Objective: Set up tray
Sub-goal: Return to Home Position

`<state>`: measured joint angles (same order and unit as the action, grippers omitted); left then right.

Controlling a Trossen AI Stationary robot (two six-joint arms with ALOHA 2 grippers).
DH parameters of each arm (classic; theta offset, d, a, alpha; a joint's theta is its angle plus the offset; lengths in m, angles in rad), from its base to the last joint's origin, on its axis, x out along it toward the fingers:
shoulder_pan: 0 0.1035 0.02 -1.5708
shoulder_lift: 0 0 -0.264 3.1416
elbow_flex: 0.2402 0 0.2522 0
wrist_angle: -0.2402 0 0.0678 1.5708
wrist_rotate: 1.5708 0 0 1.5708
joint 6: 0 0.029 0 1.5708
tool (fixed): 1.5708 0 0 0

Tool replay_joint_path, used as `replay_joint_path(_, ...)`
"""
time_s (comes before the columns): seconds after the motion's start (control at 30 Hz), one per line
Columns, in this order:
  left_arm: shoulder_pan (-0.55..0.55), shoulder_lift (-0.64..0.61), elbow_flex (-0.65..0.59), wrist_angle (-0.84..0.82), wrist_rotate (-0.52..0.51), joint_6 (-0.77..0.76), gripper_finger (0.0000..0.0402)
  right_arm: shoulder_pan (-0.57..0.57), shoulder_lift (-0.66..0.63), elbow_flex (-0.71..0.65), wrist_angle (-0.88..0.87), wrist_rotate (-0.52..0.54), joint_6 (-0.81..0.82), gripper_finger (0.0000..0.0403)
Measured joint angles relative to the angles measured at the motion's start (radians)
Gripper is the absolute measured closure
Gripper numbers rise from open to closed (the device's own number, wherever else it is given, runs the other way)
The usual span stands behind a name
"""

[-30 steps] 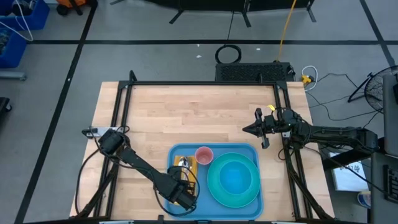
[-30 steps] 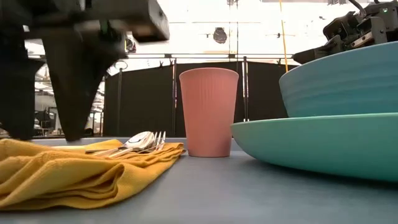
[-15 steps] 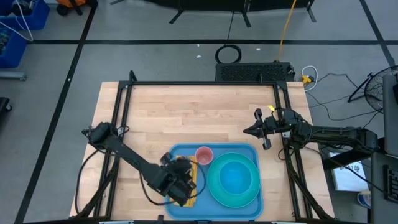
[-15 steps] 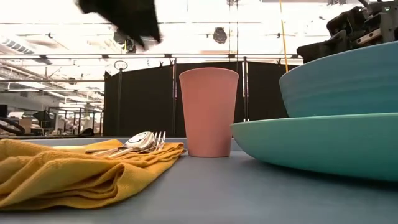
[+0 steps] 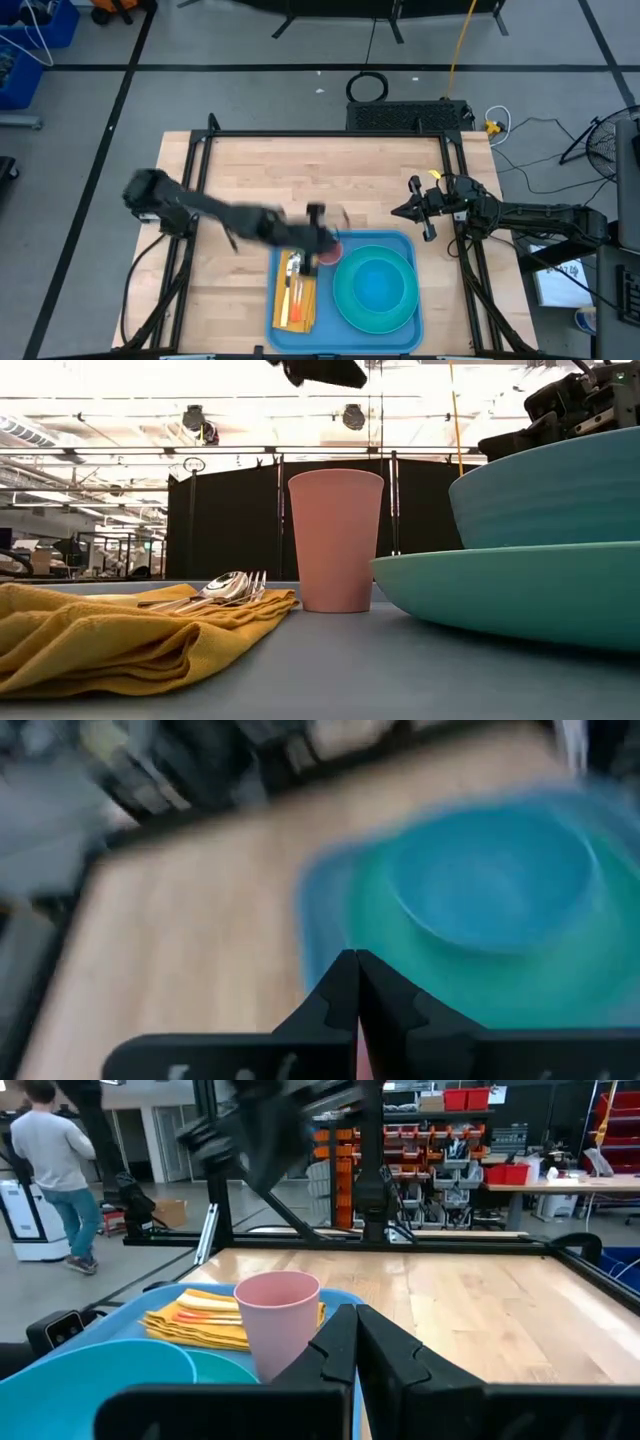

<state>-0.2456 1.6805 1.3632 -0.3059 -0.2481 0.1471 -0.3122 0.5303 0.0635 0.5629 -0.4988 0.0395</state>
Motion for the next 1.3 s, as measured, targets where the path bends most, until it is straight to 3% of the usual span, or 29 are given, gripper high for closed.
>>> replay_joint_path(0.1,0.146,-0.15,-0.224,0.273,0.171,0.075,0.0399,0.0,0.0,-0.013,0.02,0.001,0.0,0.0403)
replay_joint_path(0.2,0.275,-0.295,-0.464,0.505,0.27,0.073,0.0399,-0.004,-0.003,-0.04,0.064,0.019,-0.008,0.0403)
replay_joint_path(0.33,0.379,-0.482,-0.75,0.668,0.313,-0.019,0.04,-0.032,-0.006,-0.048,0.057,0.114,-0.064,0.0403)
replay_joint_path(0.5,0.386,-0.731,-1.009,0.803,0.35,-0.133,0.04,-0.082,-0.006,-0.048,0.084,0.048,-0.023,0.0403)
replay_joint_path(0.6,0.309,-0.864,-1.091,0.801,0.244,-0.191,0.04,-0.098,-0.006,-0.048,0.083,0.051,0.042,0.0403)
replay_joint_path(0.7,0.178,-0.974,-1.136,0.705,0.073,-0.187,0.0401,-0.107,-0.016,-0.049,0.084,0.051,0.083,0.0403)
replay_joint_path(0.9,-0.087,-1.152,-1.218,0.613,-0.28,-0.073,0.0401,-0.105,-0.048,-0.049,0.083,0.049,0.11,0.0403)
replay_joint_path(1.03,-0.076,-1.256,-1.318,0.66,-0.287,0.007,0.0401,-0.121,-0.071,-0.049,0.127,0.02,0.07,0.0403)
replay_joint_path(1.3,0.207,-1.355,-1.353,0.561,0.08,-0.076,0.0401,-0.169,-0.072,-0.049,0.15,-0.026,0.08,0.0403)
